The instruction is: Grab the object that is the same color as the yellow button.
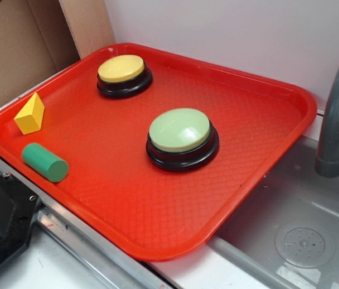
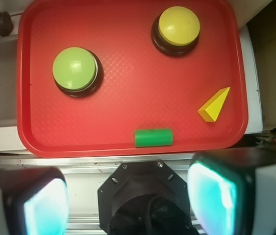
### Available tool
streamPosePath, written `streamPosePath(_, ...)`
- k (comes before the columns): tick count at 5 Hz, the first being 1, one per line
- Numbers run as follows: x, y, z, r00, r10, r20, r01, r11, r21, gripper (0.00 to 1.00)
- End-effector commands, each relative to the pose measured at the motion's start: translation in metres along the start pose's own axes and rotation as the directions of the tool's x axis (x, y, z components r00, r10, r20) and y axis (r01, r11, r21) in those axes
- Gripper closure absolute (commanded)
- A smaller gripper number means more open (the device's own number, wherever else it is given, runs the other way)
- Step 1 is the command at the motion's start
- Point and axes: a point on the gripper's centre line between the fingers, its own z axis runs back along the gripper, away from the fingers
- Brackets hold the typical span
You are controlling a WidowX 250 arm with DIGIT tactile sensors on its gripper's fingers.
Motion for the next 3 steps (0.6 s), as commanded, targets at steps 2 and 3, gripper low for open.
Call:
streamPosePath(2,0.021,0.018,-0.009,0.993,0.119,0.005,-0.119,0.993,-0.022,0.00)
streamPosePath(3,0.033,0.037,-0.020,0.975,0.221,0.004,-0.221,0.975,-0.036,0.00)
